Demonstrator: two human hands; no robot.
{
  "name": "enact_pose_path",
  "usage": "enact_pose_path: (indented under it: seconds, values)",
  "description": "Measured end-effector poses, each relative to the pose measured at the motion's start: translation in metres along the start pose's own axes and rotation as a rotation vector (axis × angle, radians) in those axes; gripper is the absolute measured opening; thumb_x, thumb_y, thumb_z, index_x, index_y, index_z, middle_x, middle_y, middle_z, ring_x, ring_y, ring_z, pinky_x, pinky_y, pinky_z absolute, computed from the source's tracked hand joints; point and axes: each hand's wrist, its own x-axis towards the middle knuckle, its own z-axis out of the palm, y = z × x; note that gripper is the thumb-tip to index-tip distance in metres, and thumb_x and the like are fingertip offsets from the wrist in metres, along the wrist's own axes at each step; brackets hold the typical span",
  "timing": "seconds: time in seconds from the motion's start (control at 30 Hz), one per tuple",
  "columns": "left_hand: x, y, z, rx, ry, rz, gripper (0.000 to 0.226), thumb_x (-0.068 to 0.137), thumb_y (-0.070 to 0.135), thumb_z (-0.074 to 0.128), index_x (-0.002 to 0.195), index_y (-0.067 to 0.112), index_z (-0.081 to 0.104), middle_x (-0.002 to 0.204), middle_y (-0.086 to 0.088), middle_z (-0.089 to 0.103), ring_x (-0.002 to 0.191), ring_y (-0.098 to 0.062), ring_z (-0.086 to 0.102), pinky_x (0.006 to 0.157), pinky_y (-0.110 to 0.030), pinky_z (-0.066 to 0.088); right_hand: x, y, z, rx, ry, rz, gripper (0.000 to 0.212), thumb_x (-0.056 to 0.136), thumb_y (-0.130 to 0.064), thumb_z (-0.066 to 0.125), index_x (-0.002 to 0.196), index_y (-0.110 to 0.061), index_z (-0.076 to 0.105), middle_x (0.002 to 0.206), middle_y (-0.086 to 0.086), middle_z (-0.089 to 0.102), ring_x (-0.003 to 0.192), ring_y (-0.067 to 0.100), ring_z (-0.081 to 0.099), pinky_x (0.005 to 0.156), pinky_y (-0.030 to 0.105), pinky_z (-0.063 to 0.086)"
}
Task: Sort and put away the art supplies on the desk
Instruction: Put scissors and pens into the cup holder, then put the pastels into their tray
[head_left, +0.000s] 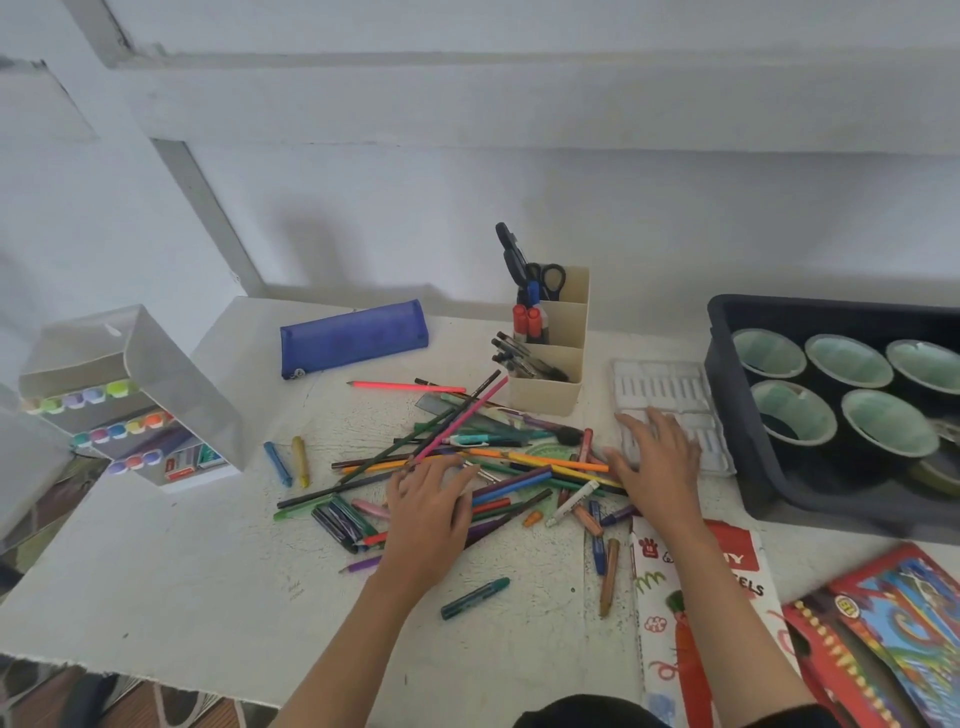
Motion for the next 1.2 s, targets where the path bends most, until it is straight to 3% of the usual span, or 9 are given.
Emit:
enact_pose_path:
  seconds: [0.2, 0.33, 0.5, 0.67, 0.83, 0.9, 1.03, 1.13, 1.2]
  values:
    - [-0.009, 0.002, 0.001, 0.054, -0.04, 0.017, 0.033, 0.092, 0.03, 0.038, 0.118, 0.028, 0.058, 0.132, 0.004, 0.053, 0.12, -0.017, 0.049, 0.098, -0.049, 0.04, -0.006, -0.004, -0.002, 0.034, 0.041, 0.002, 0.043, 0.094, -0.023, 0.051, 0.137, -0.025, 0.045, 0.151, 0.008, 0.031, 0.142, 0.027, 0.017, 0.115, 0.052, 0.008]
    - [-0.009, 0.001, 0.001, 0.057, -0.075, 0.007, 0.035, 0.091, 0.031, 0.038, 0.117, 0.028, 0.062, 0.136, 0.003, 0.053, 0.123, -0.02, 0.049, 0.1, -0.05, 0.037, -0.008, -0.01, -0.003, -0.059, -0.003, -0.052, 0.035, 0.097, -0.013, 0.045, 0.128, -0.026, 0.053, 0.156, 0.006, 0.019, 0.144, 0.031, 0.012, 0.111, 0.06, 0.003]
    - [-0.011, -0.001, 0.002, 0.05, -0.108, -0.002, 0.037, 0.091, 0.031, 0.037, 0.116, 0.027, 0.064, 0.139, 0.004, 0.051, 0.127, -0.021, 0.047, 0.104, -0.05, 0.033, -0.012, -0.014, -0.004, -0.029, 0.075, -0.017, 0.018, 0.096, -0.019, 0.046, 0.1, -0.019, 0.064, 0.153, 0.011, 0.022, 0.14, 0.028, 0.022, 0.111, 0.06, 0.009]
    - [-0.012, 0.0, -0.001, 0.033, -0.092, 0.009, 0.035, 0.09, 0.029, 0.039, 0.113, 0.026, 0.065, 0.137, 0.004, 0.053, 0.125, -0.02, 0.048, 0.103, -0.047, 0.033, -0.012, -0.016, -0.007, -0.115, 0.139, -0.044, 0.019, 0.092, -0.029, 0.054, 0.109, -0.021, 0.057, 0.148, 0.012, 0.03, 0.137, 0.029, 0.028, 0.105, 0.061, 0.025]
    - [-0.012, 0.001, -0.002, 0.027, -0.074, 0.016, 0.035, 0.089, 0.028, 0.04, 0.111, 0.025, 0.066, 0.133, 0.002, 0.056, 0.123, -0.019, 0.049, 0.101, -0.049, 0.037, -0.013, -0.012, -0.017, -0.011, 0.264, -0.078, 0.038, 0.079, 0.009, 0.057, 0.109, -0.014, 0.055, 0.138, 0.016, 0.045, 0.129, 0.033, 0.041, 0.099, 0.059, 0.04]
    - [-0.013, 0.001, -0.002, 0.02, -0.055, 0.016, 0.035, 0.088, 0.027, 0.04, 0.111, 0.024, 0.066, 0.13, 0.001, 0.058, 0.121, -0.018, 0.049, 0.1, -0.05, 0.038, -0.016, -0.012, -0.021, 0.058, 0.339, -0.096, 0.042, 0.078, 0.018, 0.052, 0.11, -0.009, 0.057, 0.135, 0.018, 0.049, 0.124, 0.036, 0.047, 0.094, 0.056, 0.047]
    - [-0.013, 0.003, -0.003, 0.022, 0.03, 0.014, 0.033, 0.086, 0.025, 0.04, 0.106, 0.02, 0.066, 0.123, 0.0, 0.061, 0.114, -0.02, 0.054, 0.096, -0.052, 0.041, -0.024, -0.018, -0.033, 0.155, 0.508, -0.152, 0.03, 0.086, 0.013, 0.051, 0.111, -0.002, 0.059, 0.128, 0.021, 0.056, 0.111, 0.039, 0.058, 0.085, 0.051, 0.054]
    - [-0.013, 0.004, -0.005, 0.062, 0.131, 0.052, 0.03, 0.084, 0.023, 0.042, 0.099, 0.019, 0.067, 0.114, 0.001, 0.063, 0.107, -0.02, 0.057, 0.09, -0.046, 0.039, -0.03, -0.024, -0.043, 0.225, 0.607, -0.223, 0.031, 0.084, 0.018, 0.049, 0.109, 0.001, 0.057, 0.129, 0.021, 0.055, 0.115, 0.028, 0.055, 0.088, 0.023, 0.045]
    - [-0.013, 0.005, -0.006, 0.073, 0.175, 0.084, 0.028, 0.083, 0.022, 0.043, 0.096, 0.02, 0.068, 0.108, 0.002, 0.063, 0.103, -0.02, 0.058, 0.089, -0.043, 0.034, -0.037, -0.032, -0.051, 0.326, 0.633, -0.248, 0.034, 0.083, 0.02, 0.047, 0.109, 0.0, 0.055, 0.13, 0.019, 0.054, 0.117, 0.018, 0.048, 0.088, 0.013, 0.04]
